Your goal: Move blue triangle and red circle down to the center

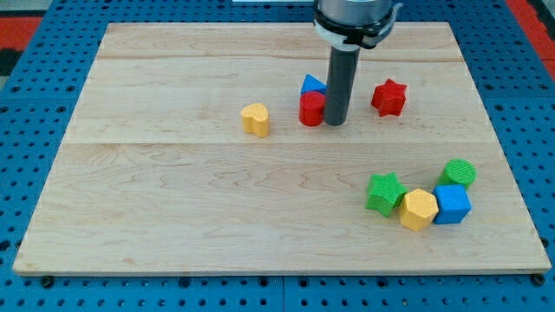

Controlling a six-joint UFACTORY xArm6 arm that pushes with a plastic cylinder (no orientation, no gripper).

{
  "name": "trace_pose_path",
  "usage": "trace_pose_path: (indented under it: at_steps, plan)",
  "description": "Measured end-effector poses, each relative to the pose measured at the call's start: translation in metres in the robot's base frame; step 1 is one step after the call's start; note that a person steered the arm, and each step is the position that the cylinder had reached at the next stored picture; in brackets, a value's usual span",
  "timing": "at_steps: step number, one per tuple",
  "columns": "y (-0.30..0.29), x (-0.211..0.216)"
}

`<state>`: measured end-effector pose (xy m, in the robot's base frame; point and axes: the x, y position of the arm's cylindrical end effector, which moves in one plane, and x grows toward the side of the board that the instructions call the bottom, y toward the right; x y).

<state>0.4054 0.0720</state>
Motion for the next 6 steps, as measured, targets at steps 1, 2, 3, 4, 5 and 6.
trace_pose_path:
  at_steps: [1,2,3,4,5,6]
  plan:
    - [0.037,-0.001]
    - [0.072,-0.015]
    - [0.074,-0.061]
    - [0.051,-0.072]
    - [0.027,-0.074]
    - [-0.006,-0.075]
